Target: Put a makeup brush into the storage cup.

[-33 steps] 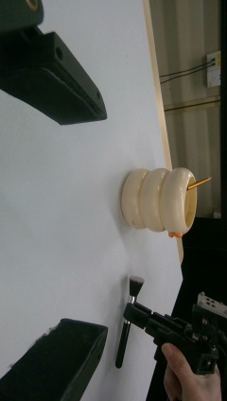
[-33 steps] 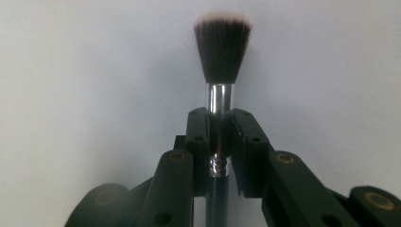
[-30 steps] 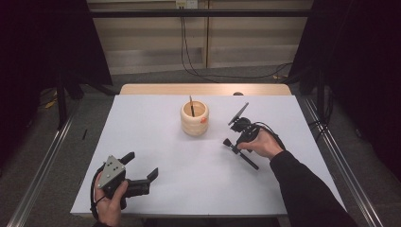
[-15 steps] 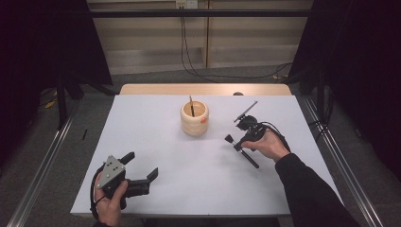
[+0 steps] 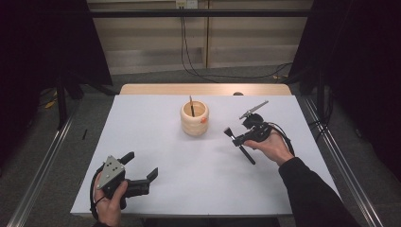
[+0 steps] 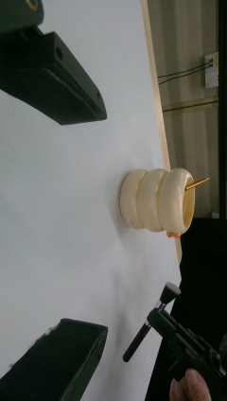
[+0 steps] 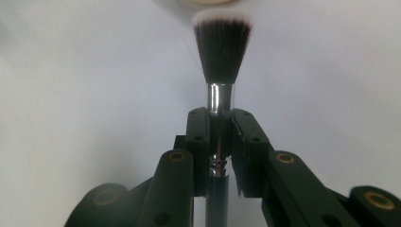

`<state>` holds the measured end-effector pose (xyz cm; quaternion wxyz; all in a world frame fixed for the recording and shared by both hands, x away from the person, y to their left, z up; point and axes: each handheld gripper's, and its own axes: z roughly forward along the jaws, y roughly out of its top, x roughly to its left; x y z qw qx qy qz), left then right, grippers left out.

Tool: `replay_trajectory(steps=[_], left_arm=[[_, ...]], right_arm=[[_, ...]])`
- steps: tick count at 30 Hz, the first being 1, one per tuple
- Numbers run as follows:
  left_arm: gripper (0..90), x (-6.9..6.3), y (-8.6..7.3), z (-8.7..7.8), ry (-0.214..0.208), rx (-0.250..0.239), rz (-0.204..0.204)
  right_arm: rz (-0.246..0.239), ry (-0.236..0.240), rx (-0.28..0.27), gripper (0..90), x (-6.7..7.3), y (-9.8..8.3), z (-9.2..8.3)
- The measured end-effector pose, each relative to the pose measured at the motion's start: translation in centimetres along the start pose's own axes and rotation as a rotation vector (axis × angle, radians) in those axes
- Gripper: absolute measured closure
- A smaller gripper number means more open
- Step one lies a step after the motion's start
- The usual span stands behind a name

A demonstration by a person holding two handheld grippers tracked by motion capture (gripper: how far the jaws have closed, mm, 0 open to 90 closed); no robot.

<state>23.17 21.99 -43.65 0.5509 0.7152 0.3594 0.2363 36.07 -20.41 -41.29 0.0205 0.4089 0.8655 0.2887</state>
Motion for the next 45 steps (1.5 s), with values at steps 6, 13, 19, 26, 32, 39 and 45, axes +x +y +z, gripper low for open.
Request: replay_trajectory(steps=[6,13,19,26,32,39,45], left_arm=[[1.1,0.0,0.0,0.0,-0.002,-0.003,-0.001],[1.3,0.0,0.0,0.1,0.007,0.004,-0.007],[1.4,-0.1,0.0,0.1,0.007,0.005,-0.004],[1.4,-0.1,0.0,0.1,0.005,0.004,-0.006],[1.4,-0.1,0.0,0.2,0.002,0.005,-0.008],[1.4,-0.1,-0.1,0.2,0.003,0.004,-0.008],[1.3,-0.1,0.0,0.2,-0.004,0.003,-0.007]], right_arm=[[-0.012,0.002,-0.135,78.3,-0.2,-0.6,-1.0],[-0.031,0.010,-0.261,78.3,-0.2,-1.2,-1.7],[-0.067,-0.007,-0.374,78.3,0.2,-1.6,-2.3],[-0.054,0.017,-0.434,78.3,0.3,-1.9,-2.8],[-0.032,0.041,-0.487,78.2,0.1,-2.4,-2.9],[-0.027,0.061,-0.597,78.3,0.0,-2.9,-3.6],[-0.020,0.069,-0.645,78.2,0.1,-3.0,-4.0]])
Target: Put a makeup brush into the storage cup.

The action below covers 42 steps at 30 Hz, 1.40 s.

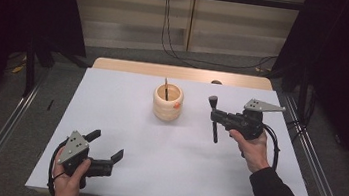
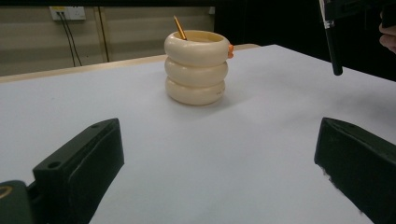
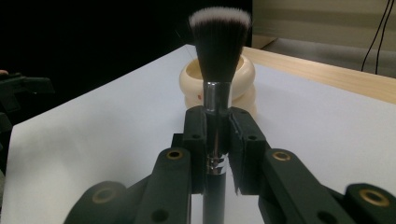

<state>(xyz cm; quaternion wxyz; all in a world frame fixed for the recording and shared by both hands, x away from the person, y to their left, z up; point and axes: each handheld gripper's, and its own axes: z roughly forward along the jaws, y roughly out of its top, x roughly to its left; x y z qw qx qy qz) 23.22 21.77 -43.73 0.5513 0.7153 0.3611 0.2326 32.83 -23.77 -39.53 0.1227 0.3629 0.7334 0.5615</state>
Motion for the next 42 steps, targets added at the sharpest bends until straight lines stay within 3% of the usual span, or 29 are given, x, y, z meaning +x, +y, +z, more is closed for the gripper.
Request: replay_trajectory(steps=[7,17,19,24,26,28,29,35,39,42], left_arm=[[1.4,-0.1,0.0,-0.1,-0.004,-0.016,-0.021],[1.9,-0.5,0.2,0.3,-0.024,-0.025,-0.040],[2.0,-0.5,0.2,0.2,-0.019,-0.028,-0.039],[2.6,-1.0,1.0,0.5,-0.051,-0.036,-0.020],[2.8,-1.4,1.5,0.7,-0.028,-0.042,-0.006],[3.7,-1.6,1.9,1.0,-0.057,-0.056,-0.017],[2.8,-1.7,2.1,1.1,-0.049,-0.054,-0.003],[3.9,-2.8,3.1,2.7,-0.099,-0.062,0.017],[4.4,-4.2,3.9,4.1,-0.178,-0.079,0.015],[5.7,-5.1,4.5,5.1,-0.193,-0.078,0.042]], right_arm=[[0.020,0.033,-0.067,78.3,0.0,0.3,-0.7],[0.020,0.061,-0.106,78.3,-0.2,0.8,-1.4],[0.018,0.065,-0.109,78.3,-0.1,0.8,-1.4],[0.025,0.093,-0.124,78.2,0.2,0.9,-1.3],[0.023,0.103,-0.126,78.3,0.3,1.0,-1.3],[0.029,0.117,-0.130,78.3,0.5,1.1,-1.3],[0.029,0.120,-0.130,78.3,0.6,1.1,-1.3],[0.008,0.138,-0.121,78.3,1.3,1.3,-0.9],[0.002,0.146,-0.118,78.3,1.6,1.3,-0.8],[0.003,0.152,-0.122,78.3,1.8,1.4,-0.7]])
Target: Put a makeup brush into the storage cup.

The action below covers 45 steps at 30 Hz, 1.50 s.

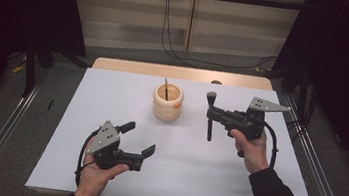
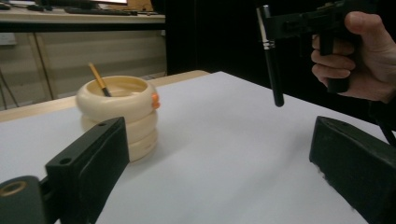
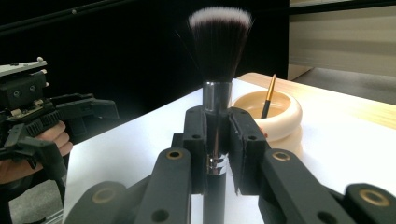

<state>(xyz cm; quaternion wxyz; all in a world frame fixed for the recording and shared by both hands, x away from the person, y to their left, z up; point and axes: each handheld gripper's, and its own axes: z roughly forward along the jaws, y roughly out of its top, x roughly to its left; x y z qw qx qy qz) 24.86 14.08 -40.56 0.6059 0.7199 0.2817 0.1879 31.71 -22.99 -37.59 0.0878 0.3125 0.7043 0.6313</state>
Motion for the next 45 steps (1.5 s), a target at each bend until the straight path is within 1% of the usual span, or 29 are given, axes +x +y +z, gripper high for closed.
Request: replay_trajectory(steps=[3,4,6,8,9,10,11,12,13,14,16,19,20,22,23,24,26,28,30,32,33,34,36,38,39,41,42,44,45], left_arm=[[5.9,-0.5,0.6,1.1,-0.023,-0.004,-0.005],[5.9,-0.7,0.8,1.4,-0.019,-0.004,-0.007],[5.9,-1.0,1.1,2.1,-0.046,0.001,-0.006],[7.0,-1.2,1.4,2.7,-0.056,-0.001,-0.006],[7.1,-1.3,1.5,3.2,-0.074,-0.011,-0.014],[7.2,-1.5,1.6,3.4,-0.062,-0.002,-0.007],[7.4,-1.5,1.8,3.8,-0.080,-0.004,-0.009],[8.2,-1.6,2.0,4.1,-0.081,-0.004,-0.003],[8.9,-1.8,2.1,4.4,-0.076,-0.008,-0.010],[9.3,-1.7,2.3,4.7,-0.099,-0.009,0.003],[10.2,-2.0,2.6,5.2,-0.097,-0.001,0.018],[11.6,-2.4,2.9,5.8,-0.117,-0.011,0.020],[12.4,-2.5,3.0,6.0,-0.125,-0.023,0.010],[14.1,-2.6,3.2,6.2,-0.128,-0.031,0.009],[14.7,-2.6,3.3,6.3,-0.126,-0.027,0.022],[15.1,-2.7,3.3,6.5,-0.123,-0.037,0.007],[16.7,-2.9,3.3,6.9,-0.140,-0.041,-0.008],[19.1,-3.0,3.4,7.0,-0.123,-0.031,0.013],[21.3,-3.1,3.4,7.3,-0.139,-0.038,0.007],[24.3,-3.2,3.5,7.5,-0.137,-0.031,0.002],[25.7,-3.3,3.6,7.6,-0.119,-0.017,0.009],[26.0,-3.3,3.6,7.8,-0.133,-0.023,0.007],[27.8,-3.4,3.5,8.0,-0.123,0.000,0.007],[29.4,-3.3,3.4,8.3,-0.135,-0.001,0.001],[30.2,-3.3,3.4,8.4,-0.124,0.007,0.004],[32.5,-3.2,3.5,8.5,-0.117,0.009,-0.012],[33.5,-3.1,3.5,8.7,-0.107,0.004,-0.006],[36.2,-2.9,3.5,9.1,-0.108,0.016,-0.032],[37.2,-2.8,3.4,9.3,-0.128,0.027,-0.032]], right_arm=[[-0.001,0.012,-0.007,78.3,0.3,0.2,0.1],[0.000,0.017,-0.006,78.3,0.4,0.2,0.1],[-0.002,0.023,-0.012,78.3,0.6,0.3,0.1],[-0.005,0.029,-0.016,78.2,0.8,0.4,0.1],[-0.005,0.031,-0.015,78.3,0.9,0.5,0.1],[-0.010,0.035,-0.015,78.3,1.1,0.5,0.2],[-0.011,0.037,-0.016,78.3,1.1,0.6,0.2],[-0.013,0.039,-0.016,78.3,1.3,0.6,0.3],[-0.015,0.045,-0.019,78.3,1.4,0.7,0.3],[-0.017,0.051,-0.018,78.3,1.5,0.8,0.4],[-0.021,0.055,-0.019,78.3,1.8,1.0,0.4],[-0.033,0.068,-0.020,78.3,2.2,1.1,0.6],[-0.034,0.070,-0.021,78.3,2.3,1.2,0.6],[-0.037,0.079,-0.024,78.3,2.6,1.3,0.6],[-0.038,0.080,-0.024,78.3,2.7,1.3,0.7],[-0.041,0.083,-0.024,78.3,2.8,1.4,0.7],[-0.042,0.088,-0.020,78.3,3.0,1.3,0.9],[-0.048,0.090,-0.016,78.3,3.1,1.3,1.1],[-0.047,0.091,-0.014,78.3,3.2,1.2,1.1],[-0.046,0.095,-0.013,78.3,3.3,1.2,1.2],[-0.047,0.096,-0.012,78.3,3.3,1.1,1.3],[-0.048,0.095,-0.011,78.2,3.3,1.1,1.4],[-0.051,0.092,-0.009,78.3,3.4,1.1,1.4],[-0.046,0.079,-0.016,78.3,3.4,1.0,1.4],[-0.041,0.082,-0.016,78.3,3.4,1.0,1.4],[-0.043,0.081,-0.019,78.3,3.4,1.0,1.4],[-0.042,0.081,-0.019,78.3,3.4,1.0,1.4],[-0.042,0.088,-0.015,78.3,3.5,0.9,1.6],[-0.046,0.087,-0.014,78.3,3.5,0.9,1.6]])
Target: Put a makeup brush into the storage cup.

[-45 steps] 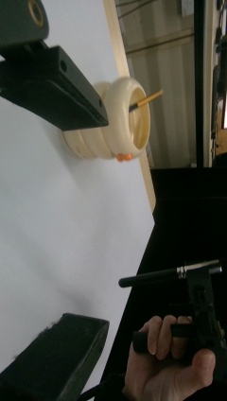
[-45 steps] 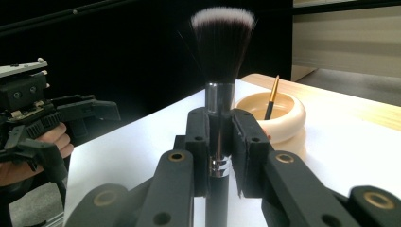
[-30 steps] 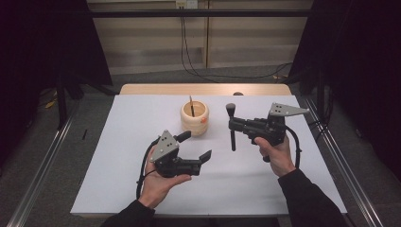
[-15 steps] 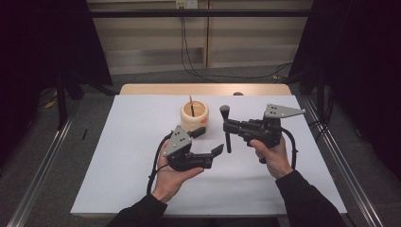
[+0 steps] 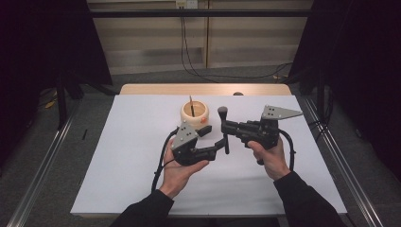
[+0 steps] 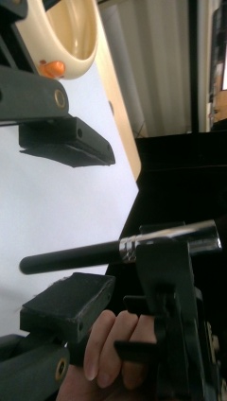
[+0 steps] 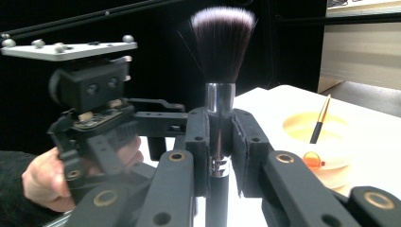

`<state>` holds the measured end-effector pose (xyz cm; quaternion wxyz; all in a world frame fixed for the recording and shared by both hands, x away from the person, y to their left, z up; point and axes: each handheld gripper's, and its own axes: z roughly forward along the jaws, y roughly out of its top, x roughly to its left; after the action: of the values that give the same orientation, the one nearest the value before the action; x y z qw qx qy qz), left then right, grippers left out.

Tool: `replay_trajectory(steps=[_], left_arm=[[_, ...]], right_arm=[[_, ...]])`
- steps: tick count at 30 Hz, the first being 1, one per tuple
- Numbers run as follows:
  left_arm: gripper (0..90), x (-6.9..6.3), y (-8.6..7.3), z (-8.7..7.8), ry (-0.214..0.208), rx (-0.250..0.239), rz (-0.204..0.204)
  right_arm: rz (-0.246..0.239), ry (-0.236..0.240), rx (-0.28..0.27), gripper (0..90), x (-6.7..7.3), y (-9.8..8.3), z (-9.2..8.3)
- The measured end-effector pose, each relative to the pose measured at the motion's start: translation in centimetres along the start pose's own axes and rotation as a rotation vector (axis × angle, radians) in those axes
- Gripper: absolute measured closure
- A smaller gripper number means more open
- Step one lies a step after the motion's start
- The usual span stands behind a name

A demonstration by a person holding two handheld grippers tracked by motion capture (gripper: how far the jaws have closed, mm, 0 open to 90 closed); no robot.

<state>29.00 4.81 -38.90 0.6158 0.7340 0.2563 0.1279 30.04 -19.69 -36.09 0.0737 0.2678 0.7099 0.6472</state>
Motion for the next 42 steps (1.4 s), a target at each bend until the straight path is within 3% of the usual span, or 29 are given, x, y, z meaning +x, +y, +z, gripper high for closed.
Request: replay_trajectory(steps=[1,2,3,11,15,16,19,23,32,37,41,42], left_arm=[[39.5,-0.04,-0.05,0.07,0.006,0.015,0.006],[40.8,-0.05,-0.16,0.26,-0.013,0.019,0.004],[41.8,-0.16,-0.20,0.38,-0.001,0.020,0.005],[56.1,0.00,0.27,0.87,-0.052,0.011,-0.042],[64.5,-0.05,0.41,0.80,-0.054,0.018,-0.035],[66.3,0.01,0.38,0.87,-0.072,0.009,-0.049],[71.6,0.11,0.37,0.82,-0.075,0.016,-0.054],[77.6,-0.08,0.37,0.79,-0.075,0.010,-0.036],[79.4,0.32,0.46,0.64,-0.117,0.018,-0.049],[79.4,0.26,0.54,0.54,-0.104,0.023,-0.049],[79.5,0.31,0.46,0.65,-0.118,0.023,-0.051],[79.5,0.25,0.46,0.64,-0.103,0.033,-0.050]], right_arm=[[0.003,0.000,0.000,78.3,0.04,-0.05,0.06],[0.003,0.002,0.001,78.2,0.03,-0.06,0.09],[0.001,-0.002,0.003,78.2,0.05,-0.09,0.12],[-0.009,0.012,0.018,78.3,0.22,-0.28,0.48],[-0.009,0.016,0.021,78.3,0.20,-0.37,0.62],[-0.007,0.017,0.022,78.3,0.17,-0.38,0.61],[-0.006,0.015,0.021,78.3,0.11,-0.37,0.53],[-0.004,0.014,0.021,78.3,0.03,-0.40,0.52],[-0.013,0.022,0.021,78.1,0.15,-0.37,0.48],[-0.018,0.022,0.017,77.7,0.23,-0.35,0.48],[-0.027,0.019,0.016,75.4,0.20,-0.29,0.46],[-0.022,0.016,0.015,73.5,0.21,-0.25,0.37]])
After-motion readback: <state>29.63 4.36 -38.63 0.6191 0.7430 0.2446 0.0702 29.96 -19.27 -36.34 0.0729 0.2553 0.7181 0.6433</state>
